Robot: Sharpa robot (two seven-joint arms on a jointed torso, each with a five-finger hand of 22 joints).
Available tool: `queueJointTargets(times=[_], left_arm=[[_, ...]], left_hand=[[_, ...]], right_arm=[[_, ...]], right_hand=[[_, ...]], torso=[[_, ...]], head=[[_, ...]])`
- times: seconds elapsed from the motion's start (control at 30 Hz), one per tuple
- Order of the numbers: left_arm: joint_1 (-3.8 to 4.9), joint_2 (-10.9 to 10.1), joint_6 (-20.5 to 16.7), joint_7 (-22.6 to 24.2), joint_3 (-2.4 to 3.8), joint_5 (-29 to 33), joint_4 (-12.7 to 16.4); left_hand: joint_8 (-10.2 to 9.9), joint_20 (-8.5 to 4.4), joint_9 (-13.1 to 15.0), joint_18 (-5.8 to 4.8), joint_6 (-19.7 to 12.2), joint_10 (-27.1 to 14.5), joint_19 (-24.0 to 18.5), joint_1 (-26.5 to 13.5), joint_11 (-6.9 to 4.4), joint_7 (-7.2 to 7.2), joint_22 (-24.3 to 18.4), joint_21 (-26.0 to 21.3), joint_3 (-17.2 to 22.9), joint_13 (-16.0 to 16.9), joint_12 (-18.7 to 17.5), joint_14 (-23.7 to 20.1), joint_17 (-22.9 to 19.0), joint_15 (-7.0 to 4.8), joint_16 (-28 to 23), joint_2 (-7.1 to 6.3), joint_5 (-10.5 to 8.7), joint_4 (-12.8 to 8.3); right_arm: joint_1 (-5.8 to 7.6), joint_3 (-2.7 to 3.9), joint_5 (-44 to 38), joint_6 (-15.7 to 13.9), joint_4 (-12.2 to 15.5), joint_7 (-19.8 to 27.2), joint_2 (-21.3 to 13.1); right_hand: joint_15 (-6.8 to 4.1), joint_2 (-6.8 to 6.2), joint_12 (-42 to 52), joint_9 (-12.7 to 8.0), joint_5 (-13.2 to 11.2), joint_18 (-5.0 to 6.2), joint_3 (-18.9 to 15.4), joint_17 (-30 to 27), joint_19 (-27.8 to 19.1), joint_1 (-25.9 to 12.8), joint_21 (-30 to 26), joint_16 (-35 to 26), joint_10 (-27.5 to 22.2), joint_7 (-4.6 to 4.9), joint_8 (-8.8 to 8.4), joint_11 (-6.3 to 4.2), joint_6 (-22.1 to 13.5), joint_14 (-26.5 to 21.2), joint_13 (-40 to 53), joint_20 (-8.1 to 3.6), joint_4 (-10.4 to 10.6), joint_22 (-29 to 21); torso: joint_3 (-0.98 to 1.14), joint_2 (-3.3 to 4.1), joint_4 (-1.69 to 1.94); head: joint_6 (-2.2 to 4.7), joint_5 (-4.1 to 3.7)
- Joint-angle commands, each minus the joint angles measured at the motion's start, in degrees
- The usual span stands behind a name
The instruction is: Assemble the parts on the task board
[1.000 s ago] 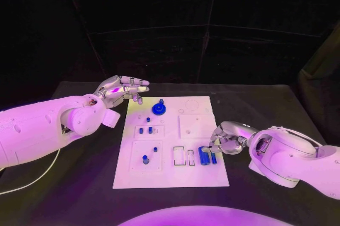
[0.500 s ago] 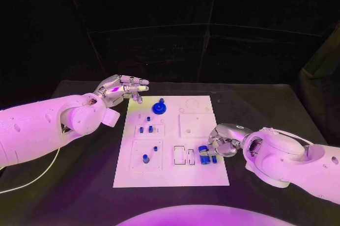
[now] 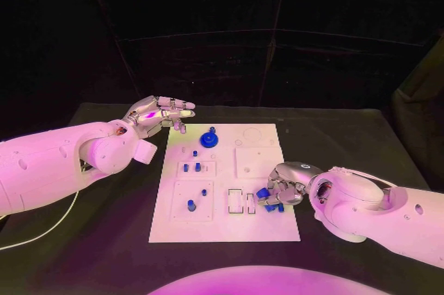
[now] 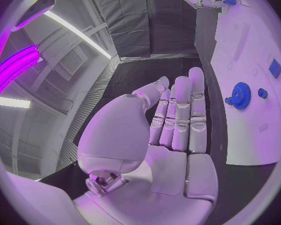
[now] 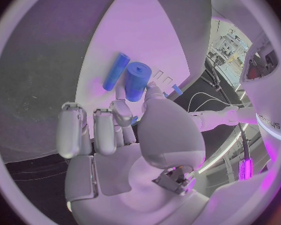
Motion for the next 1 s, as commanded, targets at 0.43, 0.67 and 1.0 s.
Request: queueJointTargets(times=[0.43, 0.67, 1.0], left_arm=[[0.09, -0.22, 0.76, 0.08, 0.04, 0.22, 0.23], [0.08, -0.09, 0.81, 0.05, 0.04, 0.22, 0.11], [0.08, 0.23, 0.90, 0.04, 0.03, 0.22, -0.01]], left_hand=[[0.28, 0.05, 0.04, 0.72, -0.13, -0.46, -0.48, 0.10, -0.07, 0.03, -0.05, -0.29, -0.35, 0.09, 0.36, -0.36, -0.09, 0.10, -0.29, 0.49, 0.16, -0.05], [0.28, 0.05, 0.04, 0.72, -0.13, -0.46, -0.48, 0.10, -0.07, 0.03, -0.05, -0.29, -0.35, 0.09, 0.36, -0.36, -0.09, 0.10, -0.29, 0.49, 0.16, -0.05], [0.28, 0.05, 0.04, 0.72, -0.13, -0.46, -0.48, 0.10, -0.07, 0.03, -0.05, -0.29, -0.35, 0.09, 0.36, -0.36, -0.09, 0.10, -0.29, 0.49, 0.16, -0.05]], right_arm=[[-1.59, -0.19, -0.04, -1.38, 0.27, -1.81, 1.29], [-1.63, -0.17, 3.75, -9.17, 2.87, -0.13, -0.48], [-1.61, -0.11, 9.19, -15.46, 5.95, 3.46, -1.60]], right_hand=[[-0.05, 0.77, -0.62, 0.91, 3.27, -0.46, -0.82, 0.28, 0.22, 2.01, 0.30, 0.35, -0.44, -0.01, 0.95, 0.14, -1.04, 2.94, 0.37, 0.11, -0.05, 2.27], [-0.18, 1.82, -0.91, 1.78, 6.80, -0.47, -1.07, 0.43, 0.27, 3.41, 0.35, 0.38, -0.25, -0.18, 1.76, -0.02, -1.16, 2.97, 0.71, 0.02, -0.31, 2.38], [-0.33, 2.85, -1.10, 2.38, 10.79, -0.53, -1.05, 0.60, 0.46, 4.92, 0.50, 0.42, 0.04, -0.32, 2.22, -0.18, -1.20, 3.01, 1.14, -0.13, -0.81, 2.69]], torso=[[-0.01, -0.06, -0.07], [0.01, -0.11, 0.01], [-0.07, -0.10, 0.22]], head=[[0.05, 0.04], [0.18, -0.04], [0.29, 0.07]])
